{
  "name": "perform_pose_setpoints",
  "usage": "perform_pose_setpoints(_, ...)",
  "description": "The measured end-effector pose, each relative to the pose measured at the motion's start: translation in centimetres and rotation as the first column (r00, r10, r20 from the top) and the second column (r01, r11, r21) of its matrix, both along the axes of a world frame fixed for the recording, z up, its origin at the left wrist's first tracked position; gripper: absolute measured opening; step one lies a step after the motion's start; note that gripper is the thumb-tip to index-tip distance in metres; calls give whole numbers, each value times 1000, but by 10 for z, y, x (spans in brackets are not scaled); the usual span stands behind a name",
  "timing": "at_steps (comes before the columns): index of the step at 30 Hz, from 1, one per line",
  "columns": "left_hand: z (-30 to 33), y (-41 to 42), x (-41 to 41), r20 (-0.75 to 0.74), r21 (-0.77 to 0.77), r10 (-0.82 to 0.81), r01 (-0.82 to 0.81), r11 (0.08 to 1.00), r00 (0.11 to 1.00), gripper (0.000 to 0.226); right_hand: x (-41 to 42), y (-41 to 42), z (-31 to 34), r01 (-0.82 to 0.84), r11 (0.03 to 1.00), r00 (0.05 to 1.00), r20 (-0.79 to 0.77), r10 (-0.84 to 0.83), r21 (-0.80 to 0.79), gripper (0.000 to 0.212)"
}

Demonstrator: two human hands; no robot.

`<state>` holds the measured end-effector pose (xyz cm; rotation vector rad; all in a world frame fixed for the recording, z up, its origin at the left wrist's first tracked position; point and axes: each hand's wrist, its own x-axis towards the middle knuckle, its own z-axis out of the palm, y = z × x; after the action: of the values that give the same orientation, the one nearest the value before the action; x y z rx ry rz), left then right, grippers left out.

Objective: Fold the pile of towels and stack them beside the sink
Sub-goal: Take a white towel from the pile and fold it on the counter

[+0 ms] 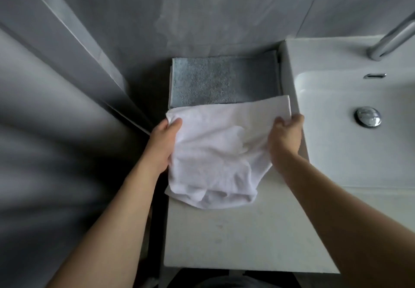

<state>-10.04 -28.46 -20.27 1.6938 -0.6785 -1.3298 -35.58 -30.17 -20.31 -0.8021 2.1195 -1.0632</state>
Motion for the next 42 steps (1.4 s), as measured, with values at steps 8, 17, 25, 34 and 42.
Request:
perform_pose_setpoints(8, 32, -52, 18, -105, -104, 25, -36, 994, 994, 21, -18, -85, 52, -389, 921, 864, -361, 352, -33, 8)
perform_pose_setpoints(17, -3, -147, 21, 235, -106, 39, -14, 994, 971, 17, -20, -161, 17, -413, 901, 819, -379, 431, 130, 12)
perform_pose_setpoints(25, -49, -205, 9, 558, -7, -17, 25, 1000, 830, 26, -9, -218, -21, -379, 835, 685, -486, 543, 398, 52)
perform_pose_setpoints(34, -55, -207, 7, 695, 51, -92, 79, 996, 713, 24, -8, -205, -33, -288, 920, 883, -299, 362, 264, 52)
perform_pose_setpoints(42, -56, -49, -30, 549, 17, 143, -182, 983, 823, 44, 5, -58, -61, -117, 992, 993, 37, 115, 51, 57)
